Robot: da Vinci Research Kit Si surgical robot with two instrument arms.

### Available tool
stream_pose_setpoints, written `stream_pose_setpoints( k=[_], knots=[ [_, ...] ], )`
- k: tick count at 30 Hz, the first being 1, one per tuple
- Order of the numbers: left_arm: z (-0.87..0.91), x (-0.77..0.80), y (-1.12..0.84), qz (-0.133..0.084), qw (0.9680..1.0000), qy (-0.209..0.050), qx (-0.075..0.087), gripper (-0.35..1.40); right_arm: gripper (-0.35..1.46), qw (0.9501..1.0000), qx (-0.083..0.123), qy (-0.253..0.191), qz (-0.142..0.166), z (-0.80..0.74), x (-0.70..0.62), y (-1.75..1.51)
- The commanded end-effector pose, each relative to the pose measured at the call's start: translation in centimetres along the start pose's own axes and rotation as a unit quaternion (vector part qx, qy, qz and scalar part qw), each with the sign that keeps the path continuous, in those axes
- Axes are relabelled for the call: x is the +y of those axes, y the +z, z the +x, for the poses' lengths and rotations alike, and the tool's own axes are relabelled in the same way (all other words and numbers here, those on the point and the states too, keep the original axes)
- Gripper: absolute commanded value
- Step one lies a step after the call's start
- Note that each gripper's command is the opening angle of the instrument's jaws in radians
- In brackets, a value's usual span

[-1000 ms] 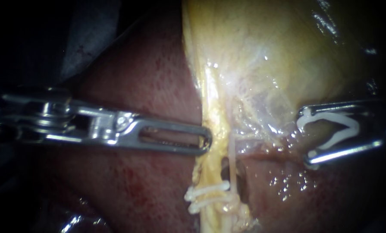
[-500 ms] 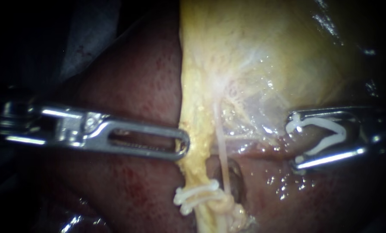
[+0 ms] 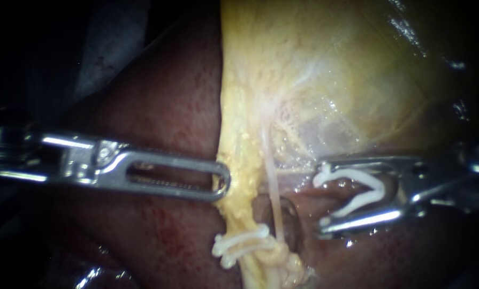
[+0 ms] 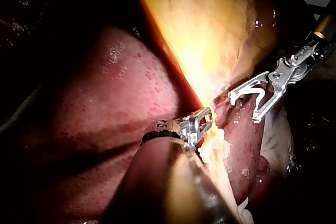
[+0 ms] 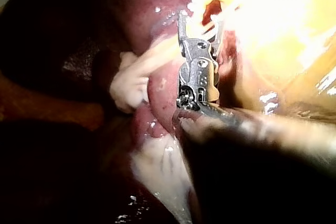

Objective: Clipping third clip left tube

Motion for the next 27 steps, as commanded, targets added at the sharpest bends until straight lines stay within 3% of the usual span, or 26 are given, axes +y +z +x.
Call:
stream_pose_setpoints(
  k=[1,12,27],
  knots=[
    [0.00,0.00,0.00,0.000,1.0000,0.000,0.000,-0.35,0.56,1.0000,-0.002,0.003,0.003,-0.02,0.00,0.07],
    [0.00,-0.03,0.00,0.000,1.0000,0.000,0.000,-0.35,0.54,0.9997,-0.011,0.014,0.018,-0.12,0.05,0.59],
    [0.01,-0.06,-0.01,0.000,1.0000,-0.001,0.000,-0.35,0.53,0.9996,-0.014,0.015,0.022,-0.05,0.22,0.86]
  ],
)
